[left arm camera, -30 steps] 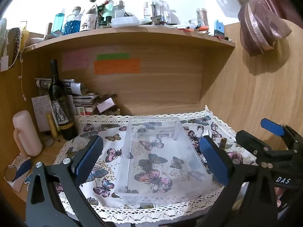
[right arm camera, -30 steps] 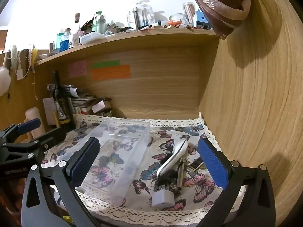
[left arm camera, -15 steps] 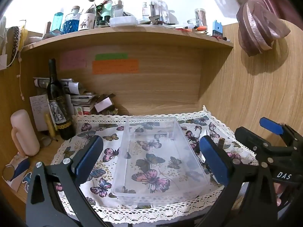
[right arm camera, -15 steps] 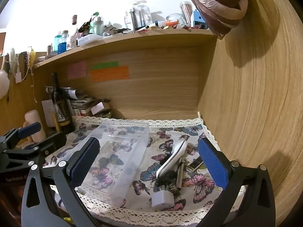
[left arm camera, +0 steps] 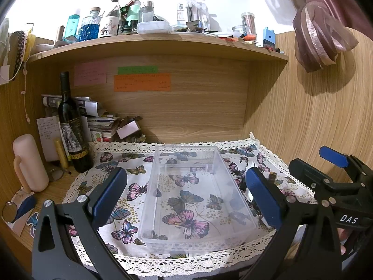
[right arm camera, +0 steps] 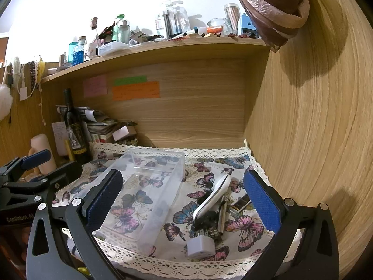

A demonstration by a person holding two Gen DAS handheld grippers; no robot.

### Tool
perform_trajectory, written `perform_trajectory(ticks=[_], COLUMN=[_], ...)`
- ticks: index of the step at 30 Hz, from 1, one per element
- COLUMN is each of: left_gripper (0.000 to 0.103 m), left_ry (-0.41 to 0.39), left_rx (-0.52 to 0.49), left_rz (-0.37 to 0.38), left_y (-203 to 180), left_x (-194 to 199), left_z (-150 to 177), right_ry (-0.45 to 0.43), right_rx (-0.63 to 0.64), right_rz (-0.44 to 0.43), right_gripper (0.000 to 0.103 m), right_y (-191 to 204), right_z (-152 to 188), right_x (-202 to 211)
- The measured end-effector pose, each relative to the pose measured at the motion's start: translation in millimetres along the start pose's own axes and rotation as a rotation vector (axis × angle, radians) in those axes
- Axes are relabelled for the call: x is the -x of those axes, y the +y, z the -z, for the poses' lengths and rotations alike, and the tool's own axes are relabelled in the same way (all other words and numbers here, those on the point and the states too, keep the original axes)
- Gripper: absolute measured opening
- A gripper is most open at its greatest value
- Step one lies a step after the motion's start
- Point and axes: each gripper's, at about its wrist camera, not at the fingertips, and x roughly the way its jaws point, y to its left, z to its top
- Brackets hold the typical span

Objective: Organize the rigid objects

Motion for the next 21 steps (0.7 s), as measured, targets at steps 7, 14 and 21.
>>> perform_trajectory(ticks=[7, 14, 21], left_gripper=[0.103, 0.103, 0.103], left_ry=[0.002, 0.001, 0.001], left_rx=[0.0, 0.0, 0.003], left_rz=[-0.001, 0.001, 0.003], left_y=[-0.7, -0.2, -1.1], left_x=[0.4, 0.1, 0.1], left_z=[0.3, -0.3, 0.0], right_ry=[0.0, -0.001, -0.002], right_rx=[0.001, 0.002, 0.001], right_rz=[0.001, 0.0, 0.0], right_gripper=[0.103, 0.103, 0.103], right_y=[-0.3, -0.8, 0.7], right_z=[0.0, 0.5, -0.3], right_x=[0.1, 0.3, 1.6])
